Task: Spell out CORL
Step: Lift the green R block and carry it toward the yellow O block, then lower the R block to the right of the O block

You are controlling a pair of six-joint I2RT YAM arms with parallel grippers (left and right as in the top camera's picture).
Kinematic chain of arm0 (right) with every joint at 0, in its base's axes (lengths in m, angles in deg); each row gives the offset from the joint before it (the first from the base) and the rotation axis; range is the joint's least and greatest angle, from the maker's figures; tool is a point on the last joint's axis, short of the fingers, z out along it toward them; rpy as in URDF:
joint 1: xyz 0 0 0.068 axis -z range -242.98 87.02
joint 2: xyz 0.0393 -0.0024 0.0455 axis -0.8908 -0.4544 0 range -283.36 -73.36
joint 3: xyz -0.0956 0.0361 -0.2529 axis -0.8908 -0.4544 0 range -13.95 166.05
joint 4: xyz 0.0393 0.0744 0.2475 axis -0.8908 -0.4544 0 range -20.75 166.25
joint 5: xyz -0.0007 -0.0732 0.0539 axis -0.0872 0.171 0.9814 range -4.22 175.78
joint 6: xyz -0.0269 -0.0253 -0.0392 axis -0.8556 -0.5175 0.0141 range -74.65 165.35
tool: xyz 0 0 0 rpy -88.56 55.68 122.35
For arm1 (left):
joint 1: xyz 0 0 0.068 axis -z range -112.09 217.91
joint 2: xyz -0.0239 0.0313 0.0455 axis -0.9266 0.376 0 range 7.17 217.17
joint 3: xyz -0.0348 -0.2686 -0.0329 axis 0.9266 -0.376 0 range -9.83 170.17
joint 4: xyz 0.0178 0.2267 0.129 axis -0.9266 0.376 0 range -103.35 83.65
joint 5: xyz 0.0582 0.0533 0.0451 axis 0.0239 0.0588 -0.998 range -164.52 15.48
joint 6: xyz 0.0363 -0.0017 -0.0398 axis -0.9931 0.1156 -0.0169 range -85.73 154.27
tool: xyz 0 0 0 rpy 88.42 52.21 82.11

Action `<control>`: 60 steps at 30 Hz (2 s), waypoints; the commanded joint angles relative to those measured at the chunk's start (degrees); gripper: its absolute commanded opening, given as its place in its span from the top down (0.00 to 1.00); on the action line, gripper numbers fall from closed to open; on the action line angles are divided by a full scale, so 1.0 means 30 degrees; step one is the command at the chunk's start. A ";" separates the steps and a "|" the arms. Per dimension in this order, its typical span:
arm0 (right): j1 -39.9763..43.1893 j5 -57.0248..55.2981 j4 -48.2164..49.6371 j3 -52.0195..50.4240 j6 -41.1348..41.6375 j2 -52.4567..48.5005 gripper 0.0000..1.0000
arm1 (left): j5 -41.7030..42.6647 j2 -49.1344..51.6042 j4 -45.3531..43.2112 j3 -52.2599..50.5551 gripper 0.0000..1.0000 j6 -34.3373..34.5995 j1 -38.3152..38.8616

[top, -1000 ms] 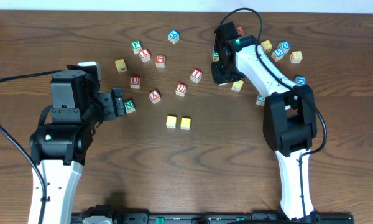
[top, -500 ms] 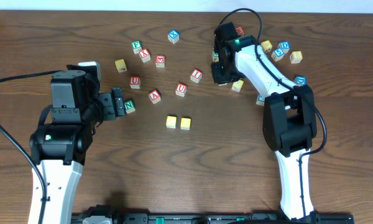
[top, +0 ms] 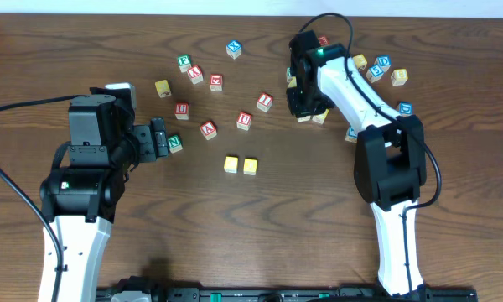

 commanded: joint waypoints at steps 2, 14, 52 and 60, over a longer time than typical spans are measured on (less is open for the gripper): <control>-0.0423 0.0109 -0.1763 0.2535 0.0175 0.0095 0.91 | 0.0036 -0.0029 0.0029 0.0328 0.07 -0.0255 -0.0095; -0.3140 0.0073 -0.5319 0.4393 0.0335 0.1450 0.99 | 0.0036 -0.0029 0.0029 0.0328 0.07 -0.0262 -0.0095; -0.8080 -0.4291 0.7577 -1.7937 1.2597 1.4098 0.99 | 0.0036 -0.0029 0.0029 0.0328 0.08 -0.0262 -0.0095; -0.8080 -0.4656 0.9173 -1.8768 1.3748 1.2961 0.99 | 0.0036 -0.0029 0.0029 0.0328 0.07 -0.0255 -0.0095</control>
